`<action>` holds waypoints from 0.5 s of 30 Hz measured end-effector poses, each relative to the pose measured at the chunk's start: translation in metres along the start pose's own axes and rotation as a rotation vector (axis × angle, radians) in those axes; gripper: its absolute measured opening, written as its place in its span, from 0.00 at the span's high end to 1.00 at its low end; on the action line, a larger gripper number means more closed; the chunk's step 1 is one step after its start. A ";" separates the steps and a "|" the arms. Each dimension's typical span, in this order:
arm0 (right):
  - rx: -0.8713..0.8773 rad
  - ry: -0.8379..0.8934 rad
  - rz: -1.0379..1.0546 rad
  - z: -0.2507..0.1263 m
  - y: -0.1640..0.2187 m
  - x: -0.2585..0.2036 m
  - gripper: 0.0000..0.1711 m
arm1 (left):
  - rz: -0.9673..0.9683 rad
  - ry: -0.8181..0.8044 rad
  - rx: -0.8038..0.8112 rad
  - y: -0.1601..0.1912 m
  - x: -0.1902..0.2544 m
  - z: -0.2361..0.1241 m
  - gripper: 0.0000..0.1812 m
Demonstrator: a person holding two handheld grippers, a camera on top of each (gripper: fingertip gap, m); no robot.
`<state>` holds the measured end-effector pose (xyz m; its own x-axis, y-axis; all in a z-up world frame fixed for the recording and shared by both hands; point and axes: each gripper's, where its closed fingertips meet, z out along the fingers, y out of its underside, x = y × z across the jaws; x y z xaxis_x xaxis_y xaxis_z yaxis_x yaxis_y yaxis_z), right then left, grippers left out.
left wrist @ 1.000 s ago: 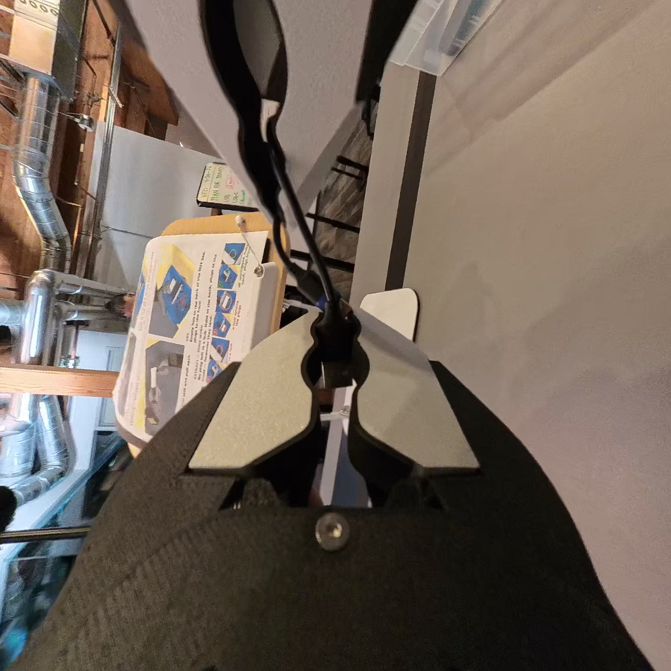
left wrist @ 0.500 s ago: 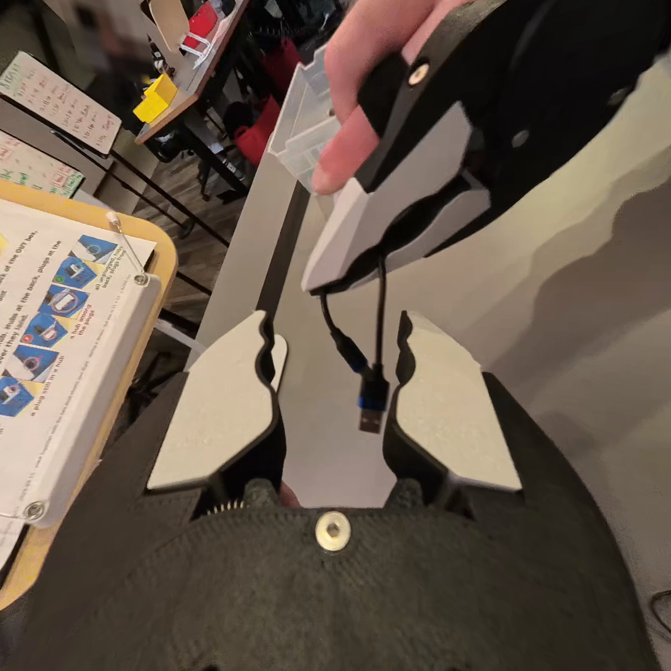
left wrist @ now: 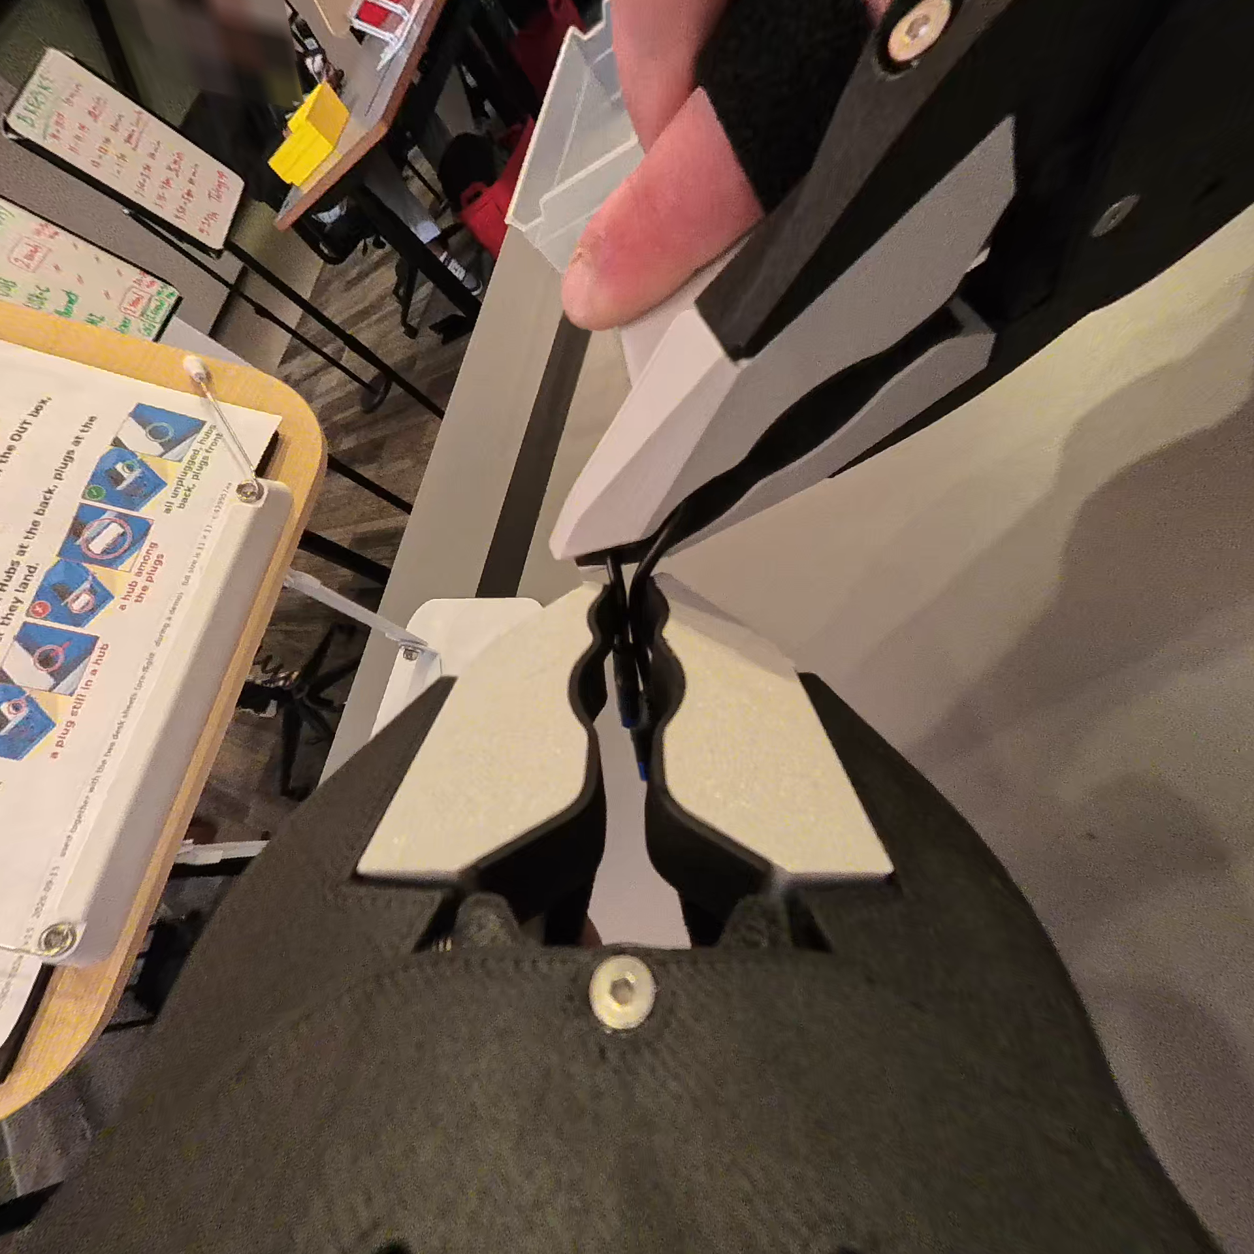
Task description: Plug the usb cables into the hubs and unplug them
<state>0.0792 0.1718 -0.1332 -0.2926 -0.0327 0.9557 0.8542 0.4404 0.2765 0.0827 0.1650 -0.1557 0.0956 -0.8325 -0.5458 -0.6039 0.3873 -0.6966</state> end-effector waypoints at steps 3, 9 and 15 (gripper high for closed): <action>-0.027 0.006 0.023 0.001 0.007 0.005 0.94 | -0.010 -0.052 -0.020 0.006 -0.010 0.002 0.96; -0.086 -0.074 0.449 -0.011 0.043 0.017 0.81 | 0.039 -0.304 -0.016 0.019 -0.055 -0.006 0.96; 0.239 -0.465 1.005 -0.042 -0.020 -0.001 0.80 | 0.094 -0.428 0.054 0.011 -0.083 -0.031 0.96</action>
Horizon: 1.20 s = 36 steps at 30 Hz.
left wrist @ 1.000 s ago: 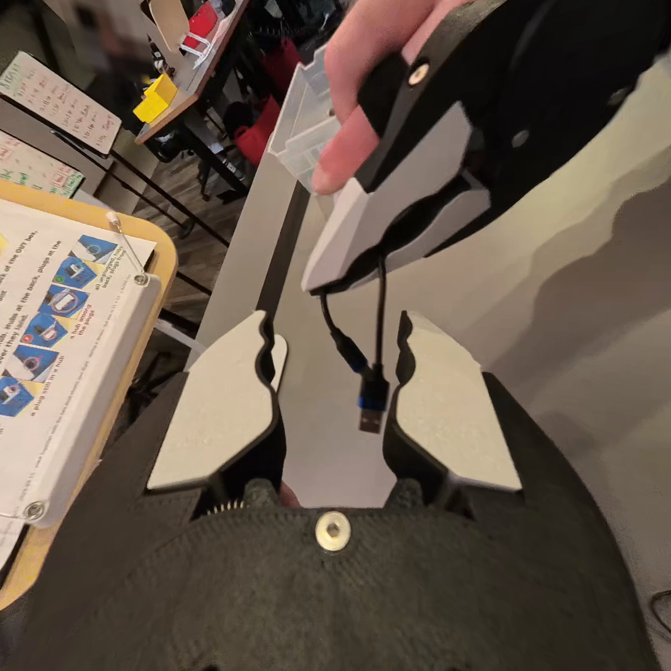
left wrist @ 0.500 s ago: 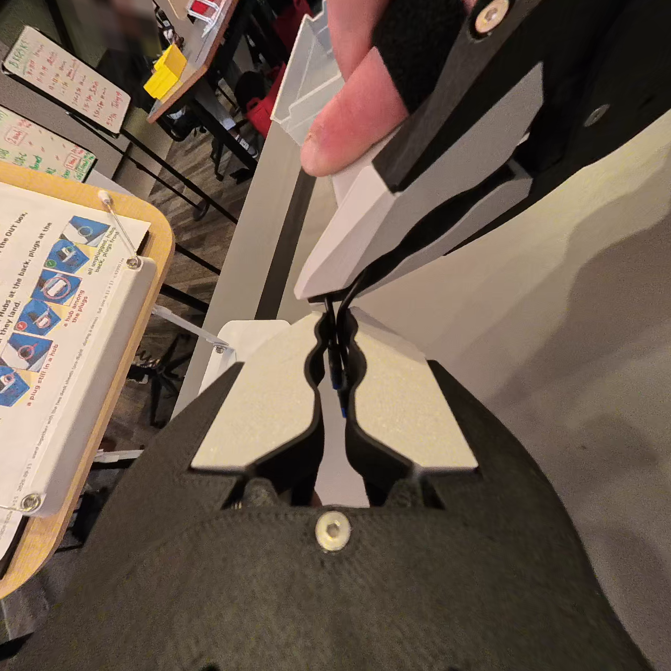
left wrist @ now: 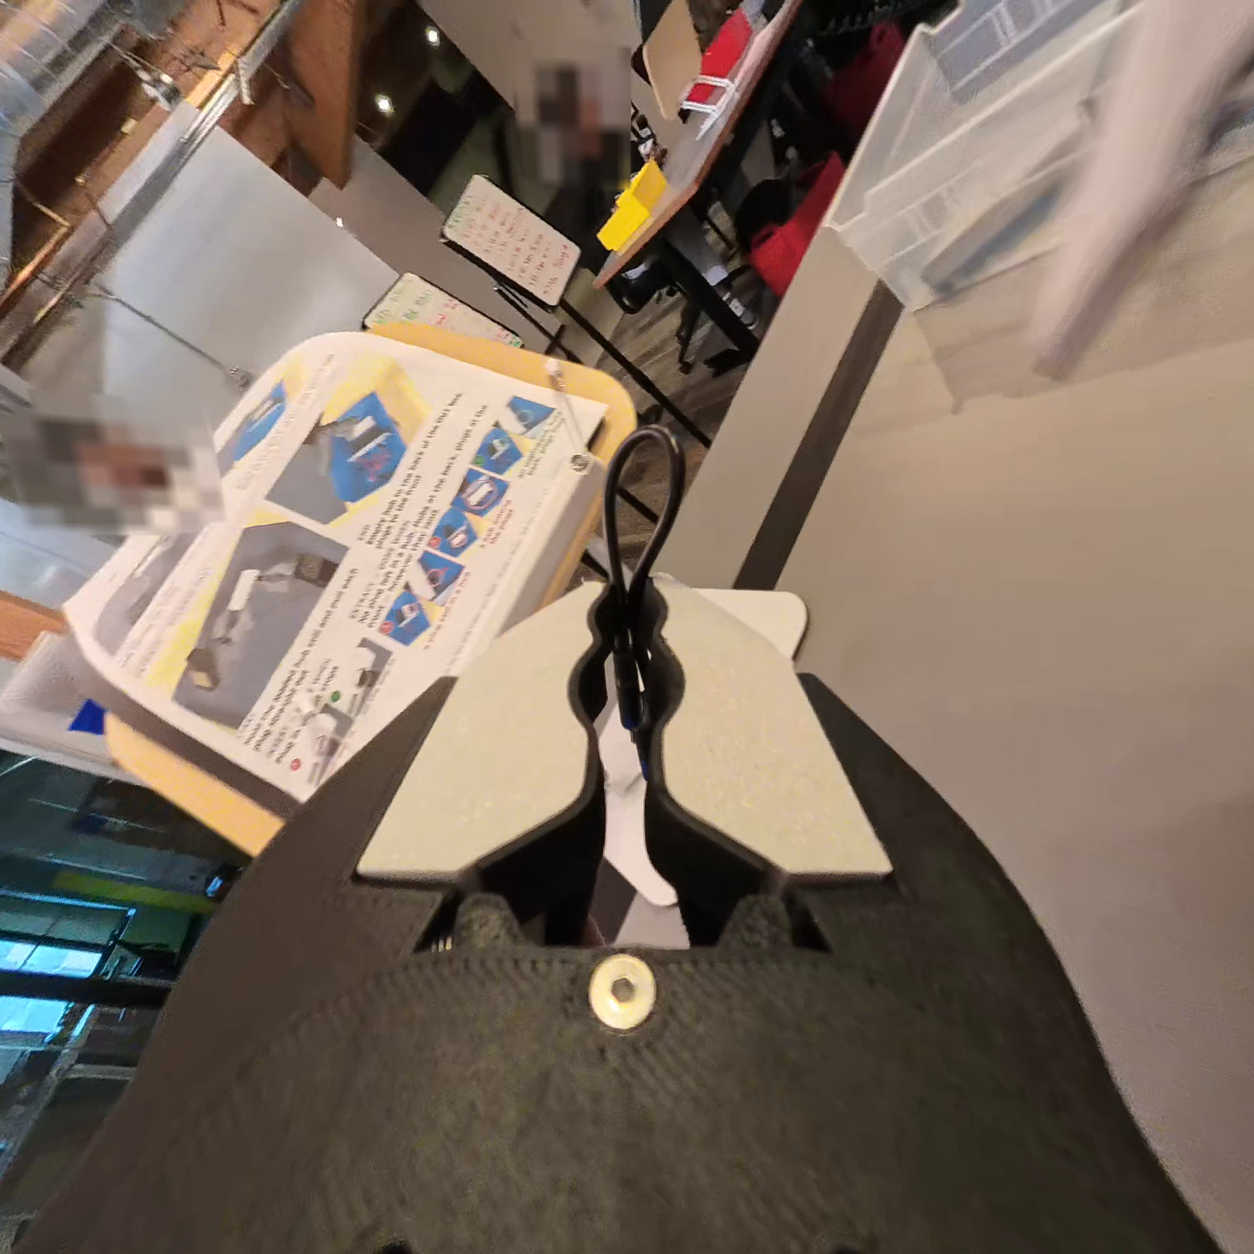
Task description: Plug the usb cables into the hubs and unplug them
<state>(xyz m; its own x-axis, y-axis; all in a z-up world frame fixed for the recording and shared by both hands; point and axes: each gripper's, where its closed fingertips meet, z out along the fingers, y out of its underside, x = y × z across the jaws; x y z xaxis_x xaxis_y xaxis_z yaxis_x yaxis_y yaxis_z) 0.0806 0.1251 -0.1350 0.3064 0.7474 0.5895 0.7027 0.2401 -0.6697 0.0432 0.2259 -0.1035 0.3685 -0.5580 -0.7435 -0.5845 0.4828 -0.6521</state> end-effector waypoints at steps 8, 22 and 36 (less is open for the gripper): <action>-0.039 -0.521 0.047 0.050 -0.020 -0.151 0.75 | -0.003 -0.110 0.030 -0.008 -0.043 -0.023 0.96; -0.211 -0.592 0.193 0.109 -0.008 -0.201 1.00 | 0.004 -0.114 0.065 -0.022 -0.048 -0.034 0.96; 0.071 -0.073 0.035 0.036 -0.036 -0.063 1.00 | -0.053 0.087 0.093 -0.017 -0.017 -0.026 0.96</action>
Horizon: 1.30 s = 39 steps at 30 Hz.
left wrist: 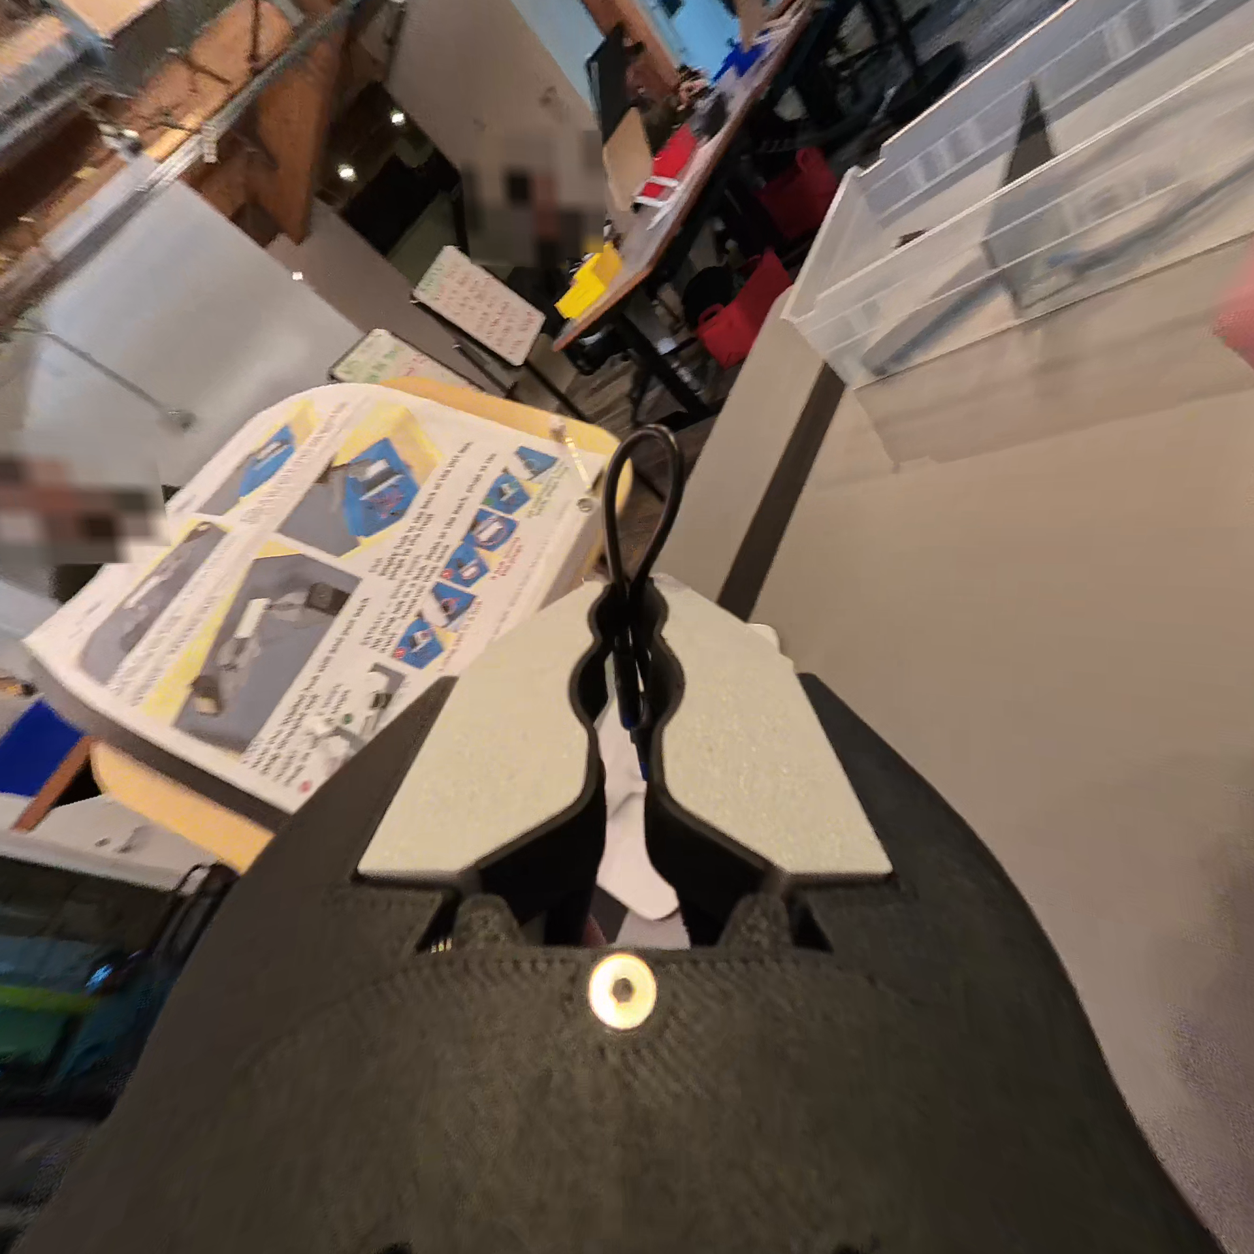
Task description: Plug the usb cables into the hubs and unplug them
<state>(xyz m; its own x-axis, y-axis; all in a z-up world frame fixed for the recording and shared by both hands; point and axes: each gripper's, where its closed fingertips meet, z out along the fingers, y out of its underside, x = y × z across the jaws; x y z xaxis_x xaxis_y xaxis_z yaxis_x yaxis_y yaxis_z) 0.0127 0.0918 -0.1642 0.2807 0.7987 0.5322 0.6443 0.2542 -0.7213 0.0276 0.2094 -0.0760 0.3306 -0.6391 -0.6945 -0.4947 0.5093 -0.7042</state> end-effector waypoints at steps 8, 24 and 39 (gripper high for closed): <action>0.081 0.359 -0.302 -0.081 -0.034 0.094 1.00 | 0.046 0.264 0.065 -0.003 0.054 0.001 0.96; 0.044 0.248 -0.651 -0.050 -0.029 0.085 1.00 | 0.051 0.476 0.219 -0.035 0.090 -0.024 0.96; 0.202 0.136 -0.521 -0.057 -0.044 0.075 1.00 | 0.119 0.428 0.277 -0.058 0.088 -0.036 0.96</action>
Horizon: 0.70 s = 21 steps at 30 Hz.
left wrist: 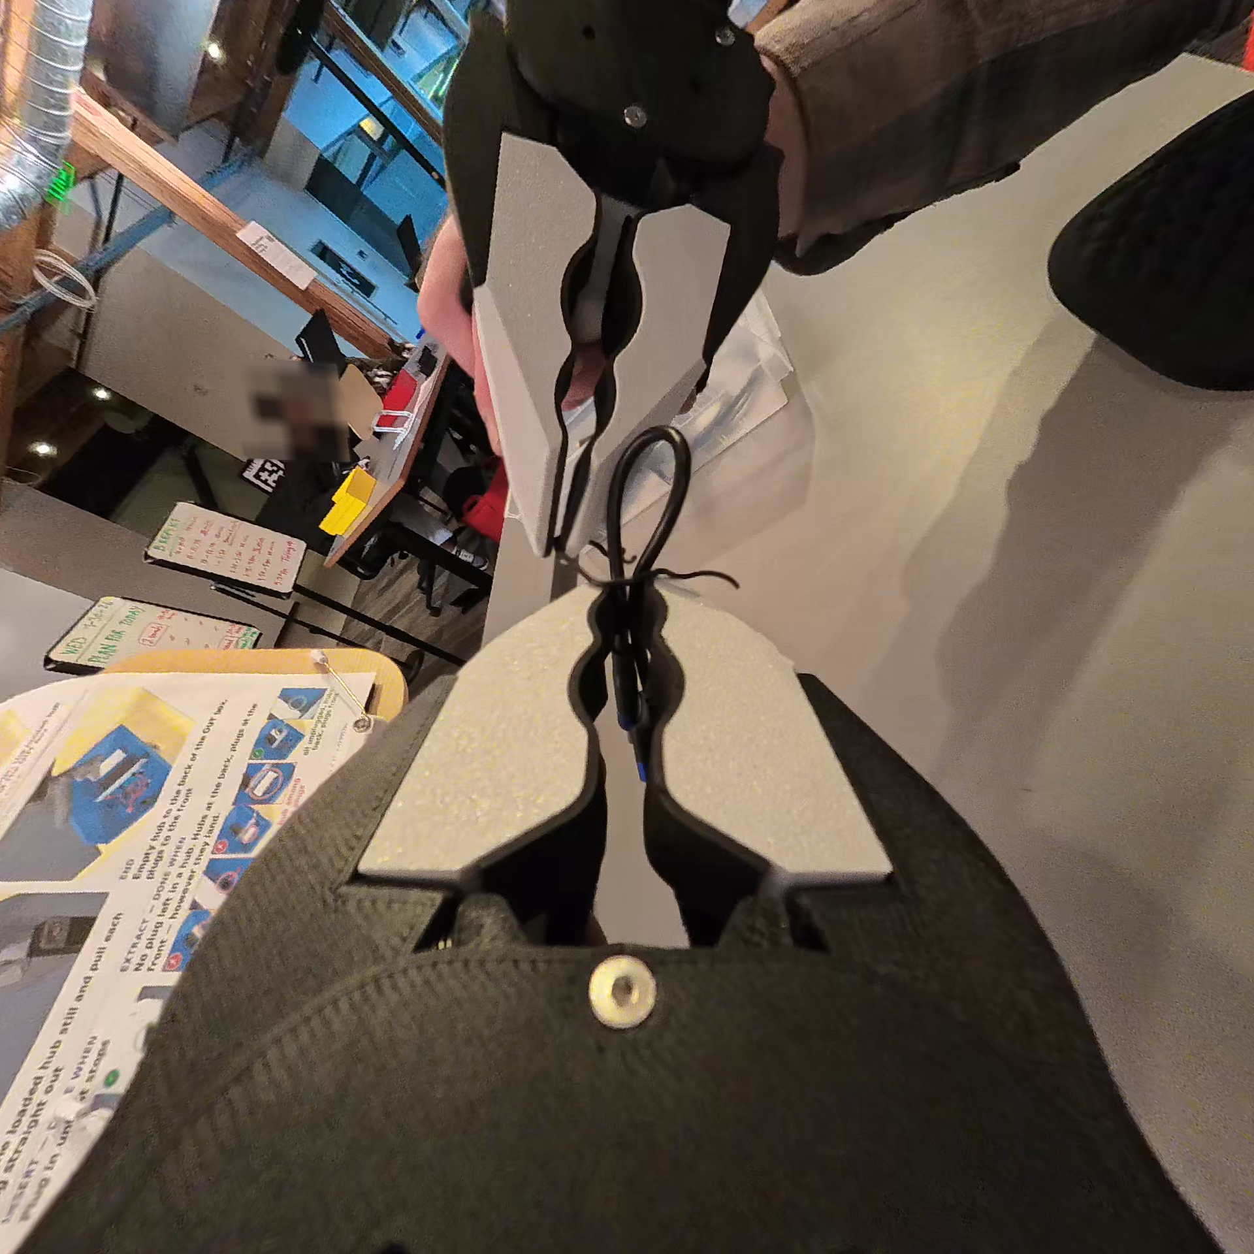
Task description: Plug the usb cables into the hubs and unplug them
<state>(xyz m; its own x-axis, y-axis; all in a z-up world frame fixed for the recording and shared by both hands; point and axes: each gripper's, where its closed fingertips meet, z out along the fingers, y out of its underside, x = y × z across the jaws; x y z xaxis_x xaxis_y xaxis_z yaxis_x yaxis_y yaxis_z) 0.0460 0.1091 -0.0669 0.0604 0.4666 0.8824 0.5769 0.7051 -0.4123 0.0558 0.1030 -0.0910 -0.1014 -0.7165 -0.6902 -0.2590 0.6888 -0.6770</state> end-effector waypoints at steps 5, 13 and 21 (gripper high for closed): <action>0.015 -0.022 0.035 -0.002 -0.004 0.003 1.00 | 0.016 -0.022 0.015 -0.007 -0.002 -0.002 0.96; 0.013 -0.073 0.123 -0.004 -0.005 0.004 0.96 | 0.018 -0.040 0.038 -0.013 -0.005 -0.004 0.96; 0.009 -0.072 0.168 -0.009 -0.004 0.009 0.94 | 0.000 -0.063 0.062 -0.015 -0.010 -0.005 0.96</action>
<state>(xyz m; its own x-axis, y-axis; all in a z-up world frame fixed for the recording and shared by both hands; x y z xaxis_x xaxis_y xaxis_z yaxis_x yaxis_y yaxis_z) 0.0518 0.1059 -0.0551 0.0964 0.6150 0.7826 0.5566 0.6186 -0.5546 0.0560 0.0995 -0.0727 -0.0402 -0.7092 -0.7039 -0.1991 0.6960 -0.6899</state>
